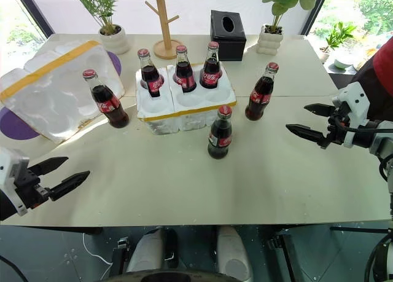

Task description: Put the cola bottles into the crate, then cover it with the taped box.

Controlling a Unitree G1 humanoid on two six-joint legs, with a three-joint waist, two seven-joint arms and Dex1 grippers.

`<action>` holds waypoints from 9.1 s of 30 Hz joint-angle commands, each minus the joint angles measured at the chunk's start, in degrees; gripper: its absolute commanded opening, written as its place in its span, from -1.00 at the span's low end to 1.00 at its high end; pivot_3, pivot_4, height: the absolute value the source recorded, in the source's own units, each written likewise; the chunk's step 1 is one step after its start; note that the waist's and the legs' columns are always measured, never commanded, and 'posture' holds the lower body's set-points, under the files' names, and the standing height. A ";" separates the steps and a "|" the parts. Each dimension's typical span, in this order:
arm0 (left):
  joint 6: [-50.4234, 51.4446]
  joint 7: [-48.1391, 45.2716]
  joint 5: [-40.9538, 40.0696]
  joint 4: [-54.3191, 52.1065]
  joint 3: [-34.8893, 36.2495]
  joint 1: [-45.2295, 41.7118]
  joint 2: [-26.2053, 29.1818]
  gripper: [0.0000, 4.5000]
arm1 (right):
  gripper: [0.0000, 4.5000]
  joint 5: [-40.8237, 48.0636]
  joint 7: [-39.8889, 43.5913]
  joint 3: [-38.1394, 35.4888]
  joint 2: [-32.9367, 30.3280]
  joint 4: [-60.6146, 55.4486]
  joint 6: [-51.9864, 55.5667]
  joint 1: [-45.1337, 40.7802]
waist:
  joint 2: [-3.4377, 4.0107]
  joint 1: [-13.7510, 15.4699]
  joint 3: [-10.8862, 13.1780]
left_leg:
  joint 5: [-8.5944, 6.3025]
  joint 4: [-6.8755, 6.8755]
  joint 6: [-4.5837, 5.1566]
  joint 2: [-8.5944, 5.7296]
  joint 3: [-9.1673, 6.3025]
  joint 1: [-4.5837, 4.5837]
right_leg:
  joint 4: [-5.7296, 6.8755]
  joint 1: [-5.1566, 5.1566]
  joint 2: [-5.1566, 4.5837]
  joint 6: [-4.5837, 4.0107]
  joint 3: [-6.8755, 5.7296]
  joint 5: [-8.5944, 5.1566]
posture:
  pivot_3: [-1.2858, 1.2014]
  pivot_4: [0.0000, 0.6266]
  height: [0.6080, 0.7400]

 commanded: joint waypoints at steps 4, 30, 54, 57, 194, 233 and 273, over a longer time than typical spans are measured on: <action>-0.87 1.10 0.26 -2.05 0.48 0.46 -0.85 0.95 | 1.00 0.15 -0.51 -0.61 -0.10 -0.90 -0.60 -1.83 | 0.00 -0.01 0.00 | 0.00 0.00 0.00 0.00 0.02 0.00 | 0.00 0.00 0.01 0.00 0.00 0.00 | 0.03 -0.52 1.00; -4.35 9.84 8.46 16.06 -15.98 -29.37 -1.69 0.95 | 1.00 31.19 0.47 -18.97 -8.46 -25.22 30.04 -1.88 | 0.11 0.22 -0.03 | 0.01 0.02 0.00 -0.01 -0.02 0.06 | 0.03 0.14 0.10 0.01 -0.03 0.02 | 0.03 -0.52 1.00; -19.48 6.39 22.51 50.58 -29.31 -57.94 -9.05 0.38 | 1.00 44.16 -6.62 -17.23 -8.91 -30.74 32.93 -4.99 | 0.06 0.20 -0.01 | 0.01 0.08 0.03 -0.06 -0.03 -0.02 | 0.04 0.15 0.09 0.26 -0.05 0.19 | 0.03 -0.52 1.00; -18.31 5.37 22.10 48.01 -28.96 -56.91 -7.64 0.26 | 1.00 43.95 -7.33 -16.31 -8.85 -30.97 32.18 -5.50 | 0.06 0.21 -0.01 | 0.01 0.08 0.03 -0.05 -0.06 -0.02 | 0.05 0.16 0.11 0.26 -0.07 0.19 | 0.03 -0.52 1.00; 6.80 -6.61 -3.87 8.07 -28.96 -54.08 3.36 1.00 | 0.98 -12.89 -27.24 23.30 43.58 16.03 2.41 -36.82 | 0.05 -0.40 0.04 | 0.26 0.10 -0.38 -0.11 -0.05 -0.01 | 0.94 -0.25 0.17 0.32 0.06 0.19 | 0.03 -0.52 1.00; 4.44 -9.41 0.16 11.28 -37.18 -60.50 -3.75 1.00 | 0.98 -10.17 -39.93 5.95 32.55 14.17 1.13 -23.63 | 0.05 -0.29 0.05 | 0.25 0.07 -0.34 -0.20 -0.17 -0.05 | 0.84 -0.23 0.17 0.28 0.06 0.13 | 0.03 -0.52 1.00; 4.22 -4.98 -0.72 9.26 -32.90 -56.78 -2.15 1.00 | 0.45 -12.13 -26.39 21.21 36.64 17.24 -0.84 -35.38 | 0.30 -0.28 0.22 | 0.30 0.06 -0.42 -0.17 -0.02 -0.29 | 1.01 -0.69 0.18 0.28 0.20 0.14 | 0.03 -0.52 1.00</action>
